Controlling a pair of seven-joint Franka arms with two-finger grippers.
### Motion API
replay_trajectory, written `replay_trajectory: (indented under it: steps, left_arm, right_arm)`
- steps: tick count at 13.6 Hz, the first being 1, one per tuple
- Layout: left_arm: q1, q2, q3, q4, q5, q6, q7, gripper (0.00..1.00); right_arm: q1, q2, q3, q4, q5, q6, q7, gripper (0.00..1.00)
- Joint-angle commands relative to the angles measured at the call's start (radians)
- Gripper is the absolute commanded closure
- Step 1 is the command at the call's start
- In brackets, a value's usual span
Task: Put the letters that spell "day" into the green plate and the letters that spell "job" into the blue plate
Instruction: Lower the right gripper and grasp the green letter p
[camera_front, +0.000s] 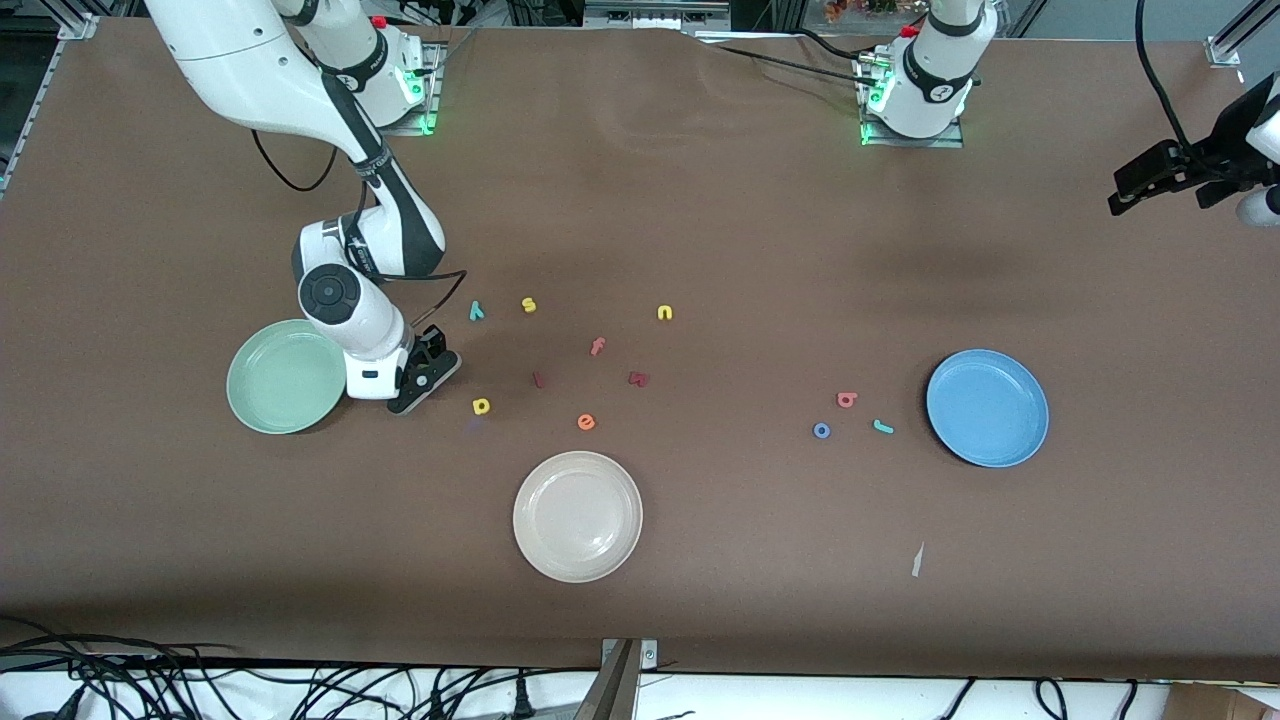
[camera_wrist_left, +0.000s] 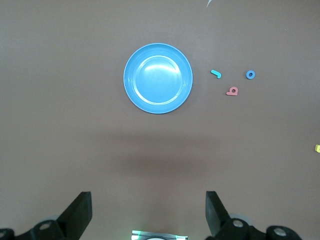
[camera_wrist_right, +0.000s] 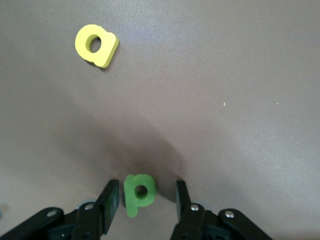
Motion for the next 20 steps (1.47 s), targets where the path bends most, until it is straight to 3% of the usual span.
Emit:
replay_trajectory:
  steps: [1,7,14,17,20]
  left_arm:
    - [0.006,-0.006,-0.001,0.01,-0.024,-0.014,0.012,0.0]
    - [0.006,-0.006,-0.001,0.01,-0.026,-0.014,0.012,0.0]
    - [0.008,-0.006,-0.001,0.01,-0.024,-0.014,0.012,0.0]
    - [0.008,-0.006,-0.001,0.01,-0.024,-0.014,0.012,0.0]
    - [0.008,-0.006,-0.001,0.01,-0.024,-0.014,0.012,0.0]
  right_arm:
    - [0.004,0.008,0.0,-0.002,-0.013,0.022,0.005,0.53]
    - [0.005,0.008,0.004,-0.002,-0.013,0.022,0.007,0.68]
    - [0.005,0.005,0.005,0.018,-0.01,0.008,0.008,0.8]
    - [0.002,-0.007,0.004,0.036,0.007,-0.042,0.016,0.8]
    - [-0.004,-0.029,0.0,0.104,0.007,-0.193,0.073,0.8]
